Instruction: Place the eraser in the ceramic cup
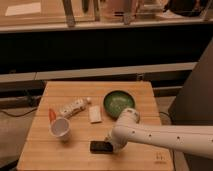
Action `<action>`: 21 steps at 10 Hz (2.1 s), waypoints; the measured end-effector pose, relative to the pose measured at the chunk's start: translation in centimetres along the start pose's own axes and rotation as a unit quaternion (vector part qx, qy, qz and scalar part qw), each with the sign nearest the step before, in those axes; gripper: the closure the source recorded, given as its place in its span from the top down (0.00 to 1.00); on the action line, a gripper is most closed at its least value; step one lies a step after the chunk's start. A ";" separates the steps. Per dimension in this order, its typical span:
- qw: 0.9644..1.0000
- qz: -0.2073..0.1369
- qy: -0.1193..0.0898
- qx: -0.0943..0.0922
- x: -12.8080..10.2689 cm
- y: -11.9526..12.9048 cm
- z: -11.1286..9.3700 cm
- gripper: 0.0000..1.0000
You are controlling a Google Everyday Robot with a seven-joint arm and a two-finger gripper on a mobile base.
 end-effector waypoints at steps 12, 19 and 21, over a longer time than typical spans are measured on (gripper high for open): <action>0.995 -0.024 0.090 0.042 -3.1 -2.3 -7.0 0.04; 0.986 -0.038 0.156 0.035 -4.9 -4.7 -10.0 0.04; 0.984 -0.044 0.169 0.043 -5.8 -5.5 -11.8 0.04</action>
